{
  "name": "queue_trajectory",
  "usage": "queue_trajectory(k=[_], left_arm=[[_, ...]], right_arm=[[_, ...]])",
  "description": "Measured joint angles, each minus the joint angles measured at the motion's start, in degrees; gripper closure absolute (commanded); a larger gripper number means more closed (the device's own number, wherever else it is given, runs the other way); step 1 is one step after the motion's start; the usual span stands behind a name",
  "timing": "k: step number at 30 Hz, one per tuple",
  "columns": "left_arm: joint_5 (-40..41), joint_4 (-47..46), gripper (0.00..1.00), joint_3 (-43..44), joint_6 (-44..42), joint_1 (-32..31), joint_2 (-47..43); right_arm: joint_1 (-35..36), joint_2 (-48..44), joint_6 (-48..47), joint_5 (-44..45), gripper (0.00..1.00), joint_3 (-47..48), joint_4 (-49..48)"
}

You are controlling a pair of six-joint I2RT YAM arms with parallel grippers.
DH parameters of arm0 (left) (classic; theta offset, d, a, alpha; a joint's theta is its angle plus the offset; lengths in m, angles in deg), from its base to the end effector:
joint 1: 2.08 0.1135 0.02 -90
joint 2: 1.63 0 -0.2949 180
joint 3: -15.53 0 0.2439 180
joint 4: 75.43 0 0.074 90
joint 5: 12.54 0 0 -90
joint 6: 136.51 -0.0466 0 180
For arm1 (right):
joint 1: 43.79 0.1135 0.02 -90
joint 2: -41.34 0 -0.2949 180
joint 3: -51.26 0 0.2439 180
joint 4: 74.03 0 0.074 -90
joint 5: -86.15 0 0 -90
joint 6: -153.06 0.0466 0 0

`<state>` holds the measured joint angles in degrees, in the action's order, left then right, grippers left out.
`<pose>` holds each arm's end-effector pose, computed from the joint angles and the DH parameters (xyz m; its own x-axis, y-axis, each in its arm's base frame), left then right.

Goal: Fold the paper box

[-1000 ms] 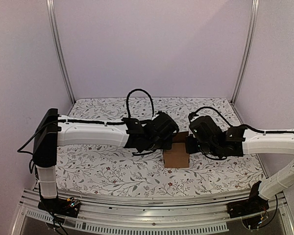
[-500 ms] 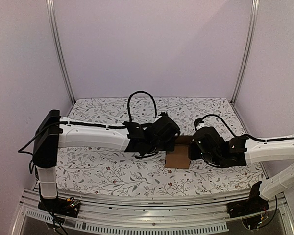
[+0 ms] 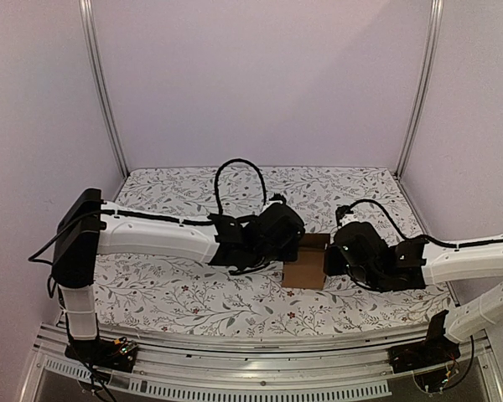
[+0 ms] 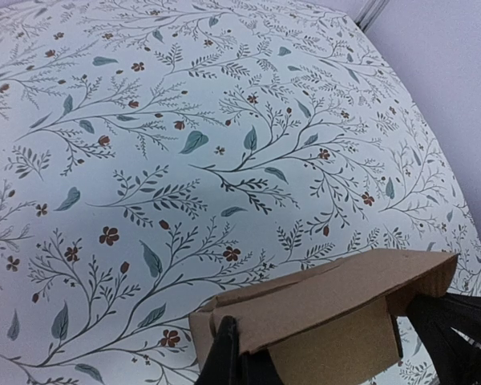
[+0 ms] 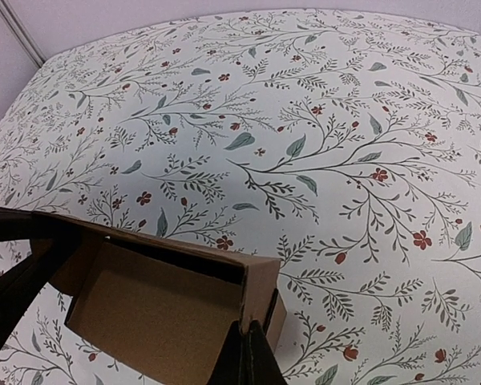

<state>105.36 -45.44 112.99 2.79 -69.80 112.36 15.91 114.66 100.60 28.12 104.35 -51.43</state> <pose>0.1919 -0.4109 0.2300 -0.7068 -0.0421 -0.7061 0.2451 0.9218 -0.3003 0.1462 0.2012 0.2345 -0.5989 -0.0003 -0.8008 -0.2164 0.9629 0.1614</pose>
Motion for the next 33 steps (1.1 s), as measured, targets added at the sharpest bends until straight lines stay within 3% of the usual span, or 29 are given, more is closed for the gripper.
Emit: queue_trajectory(k=[13, 17, 19, 21, 27, 33], left_arm=[[2.0, -0.2, 1.0, -0.7, 0.0, -1.0, 0.0], [2.7, -0.1, 1.0, -0.7, 0.0, -1.4, 0.2], [2.8, 0.0, 1.0, -0.7, 0.0, -1.6, 0.2], [3.0, 0.2, 1.0, -0.7, 0.0, -1.7, 0.3], [3.6, 0.9, 1.0, -0.3, 0.0, -2.0, 0.6], [3.9, 1.5, 1.0, 0.2, 0.0, -2.1, 0.9]], right_arm=[[1.4, -0.2, 2.2, -1.6, 1.0, -1.8, 1.0], [1.6, -0.9, 2.5, -1.9, 0.87, -1.8, 1.6], [1.9, -1.7, 2.3, -2.4, 0.7, -1.7, 2.8], [2.3, -2.9, 1.8, -2.9, 0.6, -1.6, 5.2], [2.6, -8.4, -1.0, -2.1, 0.52, 1.0, 13.4], [2.4, -11.4, -4.0, 0.6, 0.55, 5.1, 16.2]])
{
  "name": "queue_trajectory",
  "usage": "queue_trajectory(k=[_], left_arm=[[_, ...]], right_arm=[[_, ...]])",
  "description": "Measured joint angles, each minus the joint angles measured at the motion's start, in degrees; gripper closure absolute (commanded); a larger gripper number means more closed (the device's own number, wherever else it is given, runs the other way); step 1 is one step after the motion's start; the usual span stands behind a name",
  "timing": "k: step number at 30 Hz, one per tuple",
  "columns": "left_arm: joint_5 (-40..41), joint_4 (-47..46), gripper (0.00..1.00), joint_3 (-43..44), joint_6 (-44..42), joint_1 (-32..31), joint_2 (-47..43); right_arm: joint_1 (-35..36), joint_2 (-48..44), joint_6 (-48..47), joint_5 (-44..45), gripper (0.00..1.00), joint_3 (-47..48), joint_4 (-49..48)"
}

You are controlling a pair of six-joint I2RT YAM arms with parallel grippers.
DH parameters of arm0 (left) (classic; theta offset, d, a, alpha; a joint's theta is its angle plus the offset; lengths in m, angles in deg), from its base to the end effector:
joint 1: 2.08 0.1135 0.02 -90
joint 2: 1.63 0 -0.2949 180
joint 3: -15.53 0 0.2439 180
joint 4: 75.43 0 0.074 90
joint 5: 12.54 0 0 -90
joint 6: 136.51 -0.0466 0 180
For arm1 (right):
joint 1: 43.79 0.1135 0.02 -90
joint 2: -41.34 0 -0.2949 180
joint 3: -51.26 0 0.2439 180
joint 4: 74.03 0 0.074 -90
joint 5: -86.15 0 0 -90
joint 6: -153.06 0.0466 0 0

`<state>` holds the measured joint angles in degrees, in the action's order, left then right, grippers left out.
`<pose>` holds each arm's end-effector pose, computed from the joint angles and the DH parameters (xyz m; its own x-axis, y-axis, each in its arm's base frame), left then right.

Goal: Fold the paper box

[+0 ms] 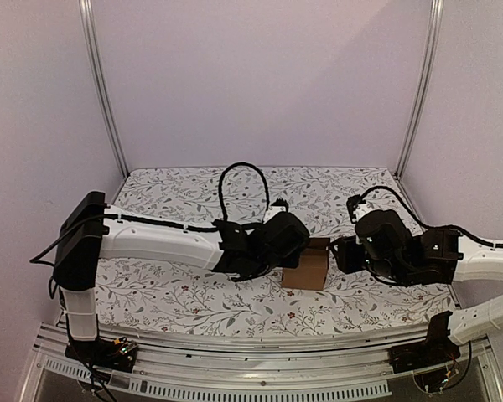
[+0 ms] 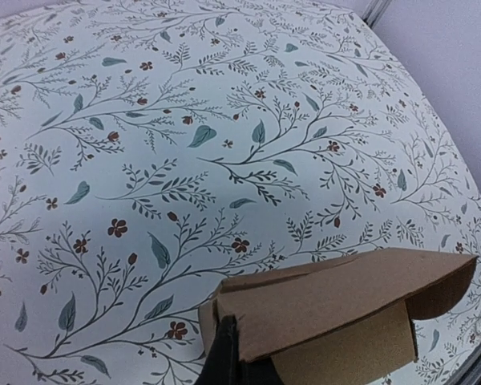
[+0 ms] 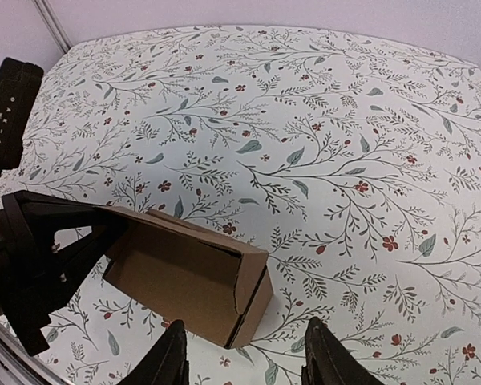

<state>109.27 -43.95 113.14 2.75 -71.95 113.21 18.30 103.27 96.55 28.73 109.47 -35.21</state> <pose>0.1786 -0.4157 0.2235 -0.6826 -0.0086 -0.7307 0.2467 0.9385 -0.2415 0.1196 0.1721 0.2813 -0.5723 -0.0872 -0.8154 -0.2915 0.9510 0.1029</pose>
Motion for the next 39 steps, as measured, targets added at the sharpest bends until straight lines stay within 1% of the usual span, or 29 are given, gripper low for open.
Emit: queue_trajectory(k=[4, 9, 12, 15, 19, 23, 29, 30, 33, 35, 37, 38, 39], left_arm=[[0.1, 0.4, 1.0, 0.3, -0.1, 0.0, 0.3], [0.2, 0.5, 1.0, 0.4, -0.2, -0.1, 0.3], [0.2, 0.6, 1.0, 0.5, -0.4, -0.1, 0.5], [0.2, 0.7, 1.0, 0.5, -0.7, -0.2, 0.6], [0.2, 0.7, 1.0, 0.5, -1.0, -0.2, 0.7], [0.2, 0.8, 1.0, 0.5, -1.1, -0.2, 0.7], [0.2, 0.8, 1.0, 0.5, -1.9, -0.2, 1.2], [0.2, 0.9, 0.98, 0.5, -2.1, -0.2, 1.4], [0.0, 1.1, 0.85, 0.4, -2.6, -0.2, 1.5], [-1.7, 2.0, 0.76, 0.2, -2.6, -0.5, 1.0], [-2.7, 2.1, 0.64, -0.3, -2.8, -1.3, 0.6], [-3.1, 2.0, 0.54, -0.5, -3.1, -1.5, 0.3], [-3.7, 2.0, 0.5, -0.7, -3.7, -1.6, 0.0]], right_arm=[[-1.6, 1.6, -1.9, 0.1, 0.65, 2.3, 0.3], [-4.2, 5.4, -4.3, -0.8, 0.65, 4.2, -0.3], [-5.3, 7.8, -5.8, -1.9, 0.72, 5.6, -1.0], [-6.5, 9.8, -7.3, -2.9, 0.81, 7.1, -2.2], [-7.8, 12.2, -9.1, -3.7, 0.99, 8.9, -4.2], [-8.2, 14.8, -9.1, -5.6, 1.0, 8.6, -7.3], [-7.4, 15.4, -5.4, -7.5, 1.0, 2.0, -14.9], [-7.3, 15.4, -4.7, -7.5, 1.0, 1.2, -15.7], [-6.7, 15.3, -2.8, -7.4, 1.0, -0.5, -17.6], [-6.6, 15.1, -2.1, -7.2, 1.0, -1.0, -17.8], [-6.6, 15.1, -1.7, -7.0, 1.0, -1.2, -17.8], [-6.6, 15.1, -1.6, -6.9, 1.0, -1.2, -17.8], [-6.6, 15.2, -1.4, -7.0, 1.0, -1.2, -17.8]])
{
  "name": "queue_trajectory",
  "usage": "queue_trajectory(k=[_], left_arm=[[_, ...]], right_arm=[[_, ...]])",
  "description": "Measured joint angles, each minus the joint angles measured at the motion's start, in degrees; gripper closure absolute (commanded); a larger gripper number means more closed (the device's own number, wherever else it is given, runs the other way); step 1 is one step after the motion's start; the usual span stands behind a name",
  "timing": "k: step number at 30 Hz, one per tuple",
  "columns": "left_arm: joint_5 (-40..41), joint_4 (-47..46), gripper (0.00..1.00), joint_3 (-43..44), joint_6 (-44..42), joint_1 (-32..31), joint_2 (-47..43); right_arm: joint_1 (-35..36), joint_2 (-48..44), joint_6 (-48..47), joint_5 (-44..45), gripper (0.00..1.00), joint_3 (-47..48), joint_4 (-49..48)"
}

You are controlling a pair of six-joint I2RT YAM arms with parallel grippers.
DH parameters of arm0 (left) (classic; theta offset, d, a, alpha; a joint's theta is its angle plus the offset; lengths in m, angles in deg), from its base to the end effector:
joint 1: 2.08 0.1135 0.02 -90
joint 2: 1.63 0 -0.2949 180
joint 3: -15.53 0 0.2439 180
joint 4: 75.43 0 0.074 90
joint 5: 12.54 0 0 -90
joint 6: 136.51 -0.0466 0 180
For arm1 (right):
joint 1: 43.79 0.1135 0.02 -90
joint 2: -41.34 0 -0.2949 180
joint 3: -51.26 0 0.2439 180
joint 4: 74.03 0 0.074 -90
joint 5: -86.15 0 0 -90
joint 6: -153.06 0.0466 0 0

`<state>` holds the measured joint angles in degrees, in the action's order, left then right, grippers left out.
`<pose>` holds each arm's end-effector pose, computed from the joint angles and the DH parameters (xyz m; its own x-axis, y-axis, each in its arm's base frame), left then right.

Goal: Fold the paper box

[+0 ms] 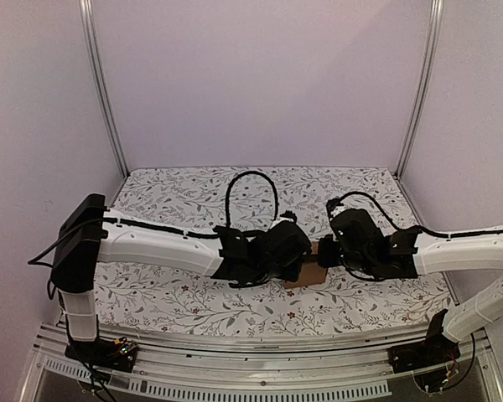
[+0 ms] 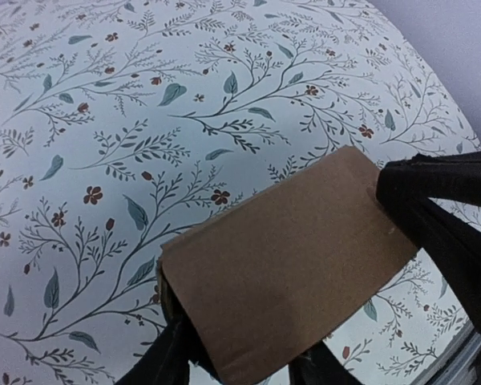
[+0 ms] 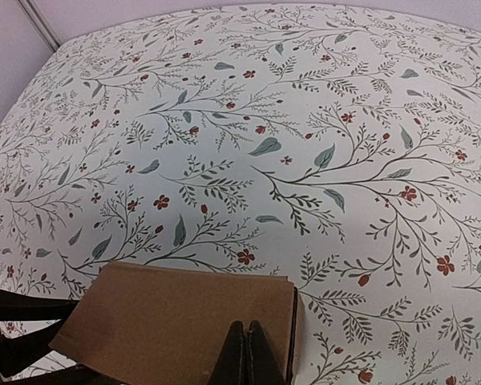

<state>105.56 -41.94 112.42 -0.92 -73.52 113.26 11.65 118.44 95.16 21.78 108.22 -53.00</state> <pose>0.1633 -0.4175 0.2156 -0.7050 0.1199 -0.6990 0.3420 0.9209 -0.1869 0.1700 0.2113 0.2406 -0.6128 -0.0450 -0.7890 -0.2741 0.9485 0.1588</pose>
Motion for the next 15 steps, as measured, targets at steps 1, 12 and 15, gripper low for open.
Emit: queue_trajectory(k=[1, 12, 15], left_arm=[[-0.9, -0.2, 0.46, -0.4, -0.3, -0.1, -0.4], [-13.8, 5.1, 0.33, -10.6, -5.1, -1.7, -5.7], [-18.1, 9.5, 0.36, -13.1, -6.8, -1.8, -4.8]], right_arm=[[0.0, 0.1, 0.1, 0.0, 1.0, 0.0, 0.0], [0.6, 3.1, 0.2, -1.6, 1.0, -0.4, -2.4], [0.6, 3.1, 0.2, -1.5, 1.0, -0.4, -2.6]])
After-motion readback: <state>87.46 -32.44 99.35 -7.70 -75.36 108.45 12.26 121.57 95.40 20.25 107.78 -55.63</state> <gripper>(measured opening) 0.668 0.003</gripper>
